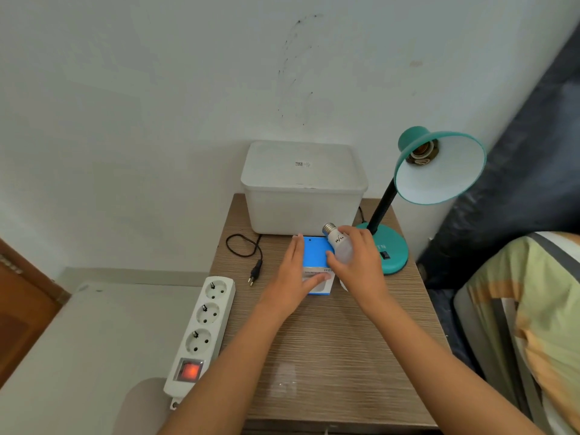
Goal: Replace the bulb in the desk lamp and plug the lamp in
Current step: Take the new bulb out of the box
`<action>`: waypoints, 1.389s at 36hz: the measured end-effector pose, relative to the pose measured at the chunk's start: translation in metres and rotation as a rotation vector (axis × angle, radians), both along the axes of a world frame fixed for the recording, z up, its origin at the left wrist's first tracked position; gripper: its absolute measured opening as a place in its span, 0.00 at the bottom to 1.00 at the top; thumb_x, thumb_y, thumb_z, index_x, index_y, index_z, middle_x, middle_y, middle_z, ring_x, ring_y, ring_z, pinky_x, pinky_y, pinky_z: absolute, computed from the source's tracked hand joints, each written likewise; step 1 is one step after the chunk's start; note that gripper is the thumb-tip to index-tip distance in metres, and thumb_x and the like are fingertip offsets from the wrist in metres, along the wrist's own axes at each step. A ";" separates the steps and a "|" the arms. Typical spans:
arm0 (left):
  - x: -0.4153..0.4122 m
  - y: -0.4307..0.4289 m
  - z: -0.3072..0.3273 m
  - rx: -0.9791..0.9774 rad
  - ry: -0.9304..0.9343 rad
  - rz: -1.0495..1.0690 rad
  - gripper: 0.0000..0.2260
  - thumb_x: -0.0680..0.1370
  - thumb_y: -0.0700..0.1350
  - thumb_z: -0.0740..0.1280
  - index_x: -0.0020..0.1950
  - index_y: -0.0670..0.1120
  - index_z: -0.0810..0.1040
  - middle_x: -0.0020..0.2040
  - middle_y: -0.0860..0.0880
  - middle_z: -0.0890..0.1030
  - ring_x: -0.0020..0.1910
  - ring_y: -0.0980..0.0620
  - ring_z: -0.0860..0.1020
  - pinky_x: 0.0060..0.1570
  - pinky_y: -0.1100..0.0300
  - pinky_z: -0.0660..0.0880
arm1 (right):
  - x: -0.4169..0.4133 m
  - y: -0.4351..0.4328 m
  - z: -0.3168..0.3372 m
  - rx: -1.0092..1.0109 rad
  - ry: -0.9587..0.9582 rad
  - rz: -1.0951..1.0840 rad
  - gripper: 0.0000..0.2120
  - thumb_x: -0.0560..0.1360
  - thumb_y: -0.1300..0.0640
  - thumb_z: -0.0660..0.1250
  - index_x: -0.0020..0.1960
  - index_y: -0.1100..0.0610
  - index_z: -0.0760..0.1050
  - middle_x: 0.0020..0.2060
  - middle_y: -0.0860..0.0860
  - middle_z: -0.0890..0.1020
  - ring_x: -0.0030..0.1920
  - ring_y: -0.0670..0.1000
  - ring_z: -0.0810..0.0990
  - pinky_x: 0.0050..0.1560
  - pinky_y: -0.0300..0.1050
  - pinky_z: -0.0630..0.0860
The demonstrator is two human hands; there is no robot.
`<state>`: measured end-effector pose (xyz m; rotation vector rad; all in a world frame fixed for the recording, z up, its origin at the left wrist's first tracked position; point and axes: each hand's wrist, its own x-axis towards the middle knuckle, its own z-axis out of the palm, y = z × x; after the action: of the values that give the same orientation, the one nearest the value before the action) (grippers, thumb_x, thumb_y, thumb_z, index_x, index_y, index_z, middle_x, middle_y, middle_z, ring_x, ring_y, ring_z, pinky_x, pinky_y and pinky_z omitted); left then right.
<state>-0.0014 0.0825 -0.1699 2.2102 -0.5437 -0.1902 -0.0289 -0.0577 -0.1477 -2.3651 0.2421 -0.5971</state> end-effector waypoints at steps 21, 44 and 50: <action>-0.003 0.001 0.014 0.048 0.054 0.001 0.42 0.74 0.53 0.69 0.77 0.44 0.45 0.77 0.48 0.50 0.73 0.51 0.58 0.66 0.62 0.60 | -0.011 0.001 0.012 0.202 0.029 -0.068 0.20 0.70 0.56 0.72 0.60 0.56 0.72 0.54 0.54 0.75 0.49 0.47 0.70 0.44 0.36 0.65; 0.017 -0.084 0.140 -0.010 -0.297 -0.349 0.43 0.73 0.49 0.71 0.77 0.50 0.44 0.78 0.51 0.47 0.76 0.56 0.47 0.73 0.60 0.48 | -0.048 -0.080 0.141 0.475 -0.135 -0.143 0.24 0.70 0.60 0.68 0.65 0.56 0.67 0.55 0.52 0.71 0.53 0.50 0.71 0.45 0.42 0.69; 0.043 -0.113 0.151 -0.078 -0.344 -0.485 0.52 0.67 0.43 0.77 0.74 0.58 0.39 0.76 0.59 0.46 0.74 0.63 0.46 0.69 0.73 0.47 | -0.023 -0.097 0.145 0.434 -0.157 -0.093 0.25 0.72 0.61 0.68 0.67 0.58 0.64 0.59 0.52 0.72 0.56 0.48 0.72 0.45 0.32 0.69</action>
<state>0.0412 -0.0301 -0.0193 2.0108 -1.2548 -0.0361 -0.0521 -0.1550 -0.0029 -1.8887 0.3720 -0.6931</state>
